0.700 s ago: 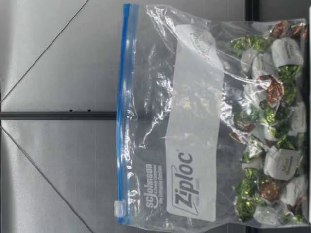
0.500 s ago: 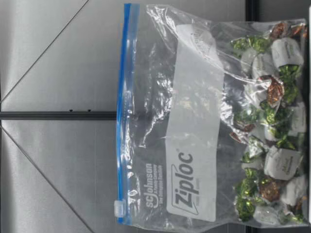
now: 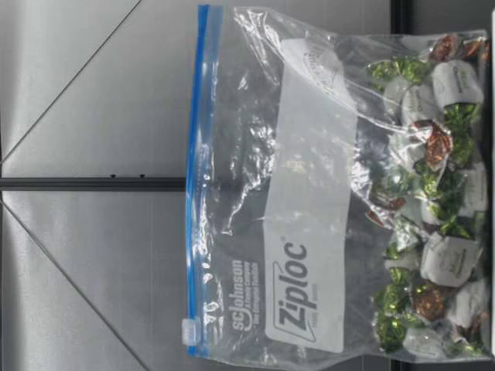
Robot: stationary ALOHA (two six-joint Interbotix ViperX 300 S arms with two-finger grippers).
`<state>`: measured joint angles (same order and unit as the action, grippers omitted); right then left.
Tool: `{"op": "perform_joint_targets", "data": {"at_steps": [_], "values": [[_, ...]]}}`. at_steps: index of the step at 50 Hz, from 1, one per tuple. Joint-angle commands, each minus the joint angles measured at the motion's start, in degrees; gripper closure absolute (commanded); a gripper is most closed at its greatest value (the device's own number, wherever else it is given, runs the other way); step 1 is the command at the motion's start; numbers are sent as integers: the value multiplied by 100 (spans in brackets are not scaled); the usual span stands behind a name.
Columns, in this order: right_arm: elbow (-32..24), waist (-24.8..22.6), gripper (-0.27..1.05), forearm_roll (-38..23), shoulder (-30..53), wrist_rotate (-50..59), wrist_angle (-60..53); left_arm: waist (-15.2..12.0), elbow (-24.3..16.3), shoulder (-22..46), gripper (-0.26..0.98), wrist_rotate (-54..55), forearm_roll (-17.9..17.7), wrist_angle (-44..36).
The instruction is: Slide open the ziploc bag.
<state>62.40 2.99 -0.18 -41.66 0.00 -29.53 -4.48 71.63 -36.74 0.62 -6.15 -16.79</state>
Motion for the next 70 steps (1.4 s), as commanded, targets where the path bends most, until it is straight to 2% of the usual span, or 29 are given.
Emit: {"op": "perform_joint_targets", "data": {"at_steps": [1, 14, 20, 26, 31, 40, 53, 70], "values": [[-360, 176, 93, 0, 369, -9, -97, -158, -44, 211, 88, -44, -229, -105], [-932, 281, 86, 0, 1336, -35, -105, -158, 35, 650, 81, -149, -246, -747], [-1248, 316, 75, -9, 1784, -44, -97, -158, 158, 923, 66, -149, -246, -1310], [-1582, 343, 59, -9, 2206, -62, -97, -158, 264, 1134, 43, -141, -246, -1811], [-1898, 360, 45, -9, 2610, -79, -97, -149, 237, 1274, 30, -132, -202, -1986], [-2505, 369, 34, -44, 3366, -79, 53, -114, 105, 1679, 29, -44, 53, -2162], [-3384, 369, 30, -132, 4166, -70, 1028, -35, -149, 2276, 29, -44, 70, -2602], [-3744, 308, 30, -211, 4605, -62, 1512, -26, -387, 2751, 32, -44, 62, -2874]]}}
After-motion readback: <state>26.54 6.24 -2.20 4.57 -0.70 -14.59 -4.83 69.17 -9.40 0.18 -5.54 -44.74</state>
